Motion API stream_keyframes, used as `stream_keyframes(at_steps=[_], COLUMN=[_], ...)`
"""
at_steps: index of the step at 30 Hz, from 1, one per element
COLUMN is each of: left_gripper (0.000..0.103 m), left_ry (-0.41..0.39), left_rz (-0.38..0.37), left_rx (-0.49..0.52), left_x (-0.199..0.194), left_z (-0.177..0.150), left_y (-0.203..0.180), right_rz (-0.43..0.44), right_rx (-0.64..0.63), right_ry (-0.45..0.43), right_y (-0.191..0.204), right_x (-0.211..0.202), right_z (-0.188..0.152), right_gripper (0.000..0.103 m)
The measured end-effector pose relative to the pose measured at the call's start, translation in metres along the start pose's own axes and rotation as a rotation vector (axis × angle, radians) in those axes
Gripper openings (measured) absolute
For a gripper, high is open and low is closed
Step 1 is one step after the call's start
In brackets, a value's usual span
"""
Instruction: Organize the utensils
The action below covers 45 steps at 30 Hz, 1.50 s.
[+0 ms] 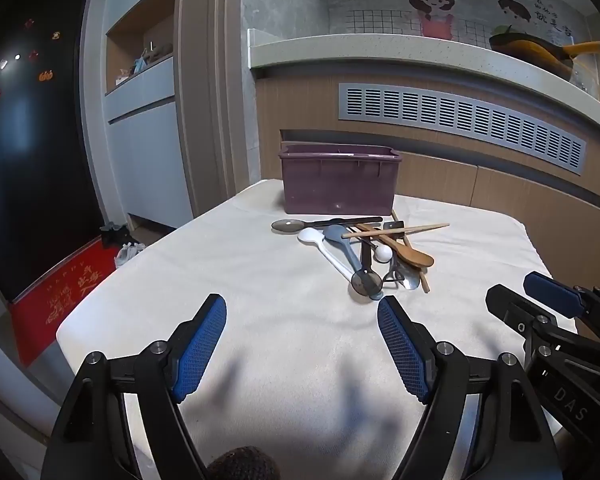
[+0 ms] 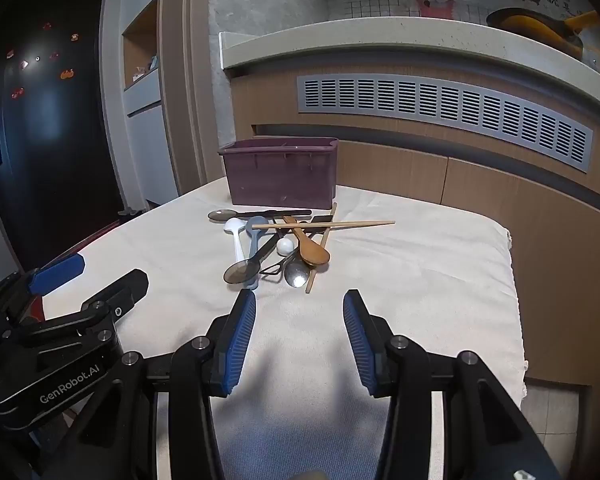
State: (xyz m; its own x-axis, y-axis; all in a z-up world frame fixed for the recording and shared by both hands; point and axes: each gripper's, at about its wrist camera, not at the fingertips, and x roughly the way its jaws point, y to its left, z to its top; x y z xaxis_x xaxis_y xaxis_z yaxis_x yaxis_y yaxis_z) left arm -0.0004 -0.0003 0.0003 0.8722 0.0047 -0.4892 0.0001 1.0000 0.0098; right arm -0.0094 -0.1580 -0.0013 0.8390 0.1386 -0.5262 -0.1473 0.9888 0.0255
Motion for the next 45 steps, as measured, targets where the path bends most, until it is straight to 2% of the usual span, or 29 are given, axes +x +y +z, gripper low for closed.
stream_keyframes(at_steps=[13,45], left_gripper=[0.078,0.077], left_ry=[0.032,0.044], left_rz=[0.012,0.012], left_rx=[-0.020,-0.022], left_x=[0.003,0.009], left_z=[-0.001,-0.004], left_y=[0.004,0.003], right_rz=[-0.001,0.004], right_rx=[-0.001,0.005], right_ry=[0.007,0.019], right_y=[-0.003,-0.007], right_x=[0.002,0.001], right_z=[-0.003,-0.003], right_gripper=[0.044,0.044])
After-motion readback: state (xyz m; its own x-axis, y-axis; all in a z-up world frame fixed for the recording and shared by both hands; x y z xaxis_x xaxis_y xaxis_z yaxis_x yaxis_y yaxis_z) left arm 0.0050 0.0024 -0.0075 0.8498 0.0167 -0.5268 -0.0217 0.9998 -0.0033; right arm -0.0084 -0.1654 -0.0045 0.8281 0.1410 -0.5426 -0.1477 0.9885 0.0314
